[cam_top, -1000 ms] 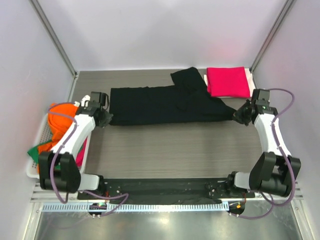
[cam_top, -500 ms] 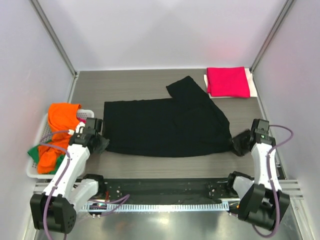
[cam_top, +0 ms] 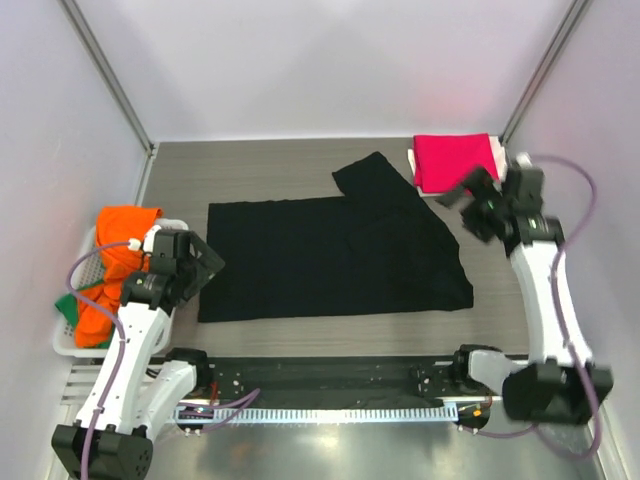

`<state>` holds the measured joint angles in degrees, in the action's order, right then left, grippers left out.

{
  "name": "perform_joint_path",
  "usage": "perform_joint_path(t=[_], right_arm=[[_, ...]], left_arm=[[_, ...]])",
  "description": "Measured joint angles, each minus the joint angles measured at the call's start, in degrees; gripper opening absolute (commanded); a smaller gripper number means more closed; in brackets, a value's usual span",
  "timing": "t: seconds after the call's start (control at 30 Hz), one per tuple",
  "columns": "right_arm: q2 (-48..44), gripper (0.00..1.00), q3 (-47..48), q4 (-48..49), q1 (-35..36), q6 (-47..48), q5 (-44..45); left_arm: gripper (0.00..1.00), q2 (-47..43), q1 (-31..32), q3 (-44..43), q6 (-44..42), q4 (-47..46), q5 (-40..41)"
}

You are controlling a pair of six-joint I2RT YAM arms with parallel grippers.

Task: Fold and stack the t-shirts
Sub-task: Fold the tshirt

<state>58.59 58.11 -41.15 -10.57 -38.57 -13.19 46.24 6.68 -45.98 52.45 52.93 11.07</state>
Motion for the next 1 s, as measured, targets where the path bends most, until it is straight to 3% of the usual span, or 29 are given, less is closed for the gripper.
perform_joint_path(t=[0.1, 0.2, 0.57, 0.73, 1.0], right_arm=[[14.8, 1.0, 15.9, 3.9, 11.3, 4.5, 2.2], [28.2, 0.97, 27.9, 7.4, 16.3, 8.5, 2.6], [76.7, 0.88, 72.4, 4.9, 18.4, 18.9, 7.8], [88.8, 0.87, 83.0, 4.4, 18.9, 22.0, 10.5], [93.2, 0.87, 84.3, 9.4, 20.4, 24.8, 13.6]], left_arm=[[0.97, 0.3, 0.0, -0.1, -3.0, -0.6, -0.2], [0.99, 1.9, 0.0, -0.5, -6.2, -0.7, -0.5], [0.99, 4.7, 0.0, -2.7, -12.5, -2.3, -2.3], [0.99, 3.8, 0.0, -2.7, -12.7, -2.9, -2.3], [0.98, 3.7, 0.0, -2.6, -12.7, -3.4, -2.6]])
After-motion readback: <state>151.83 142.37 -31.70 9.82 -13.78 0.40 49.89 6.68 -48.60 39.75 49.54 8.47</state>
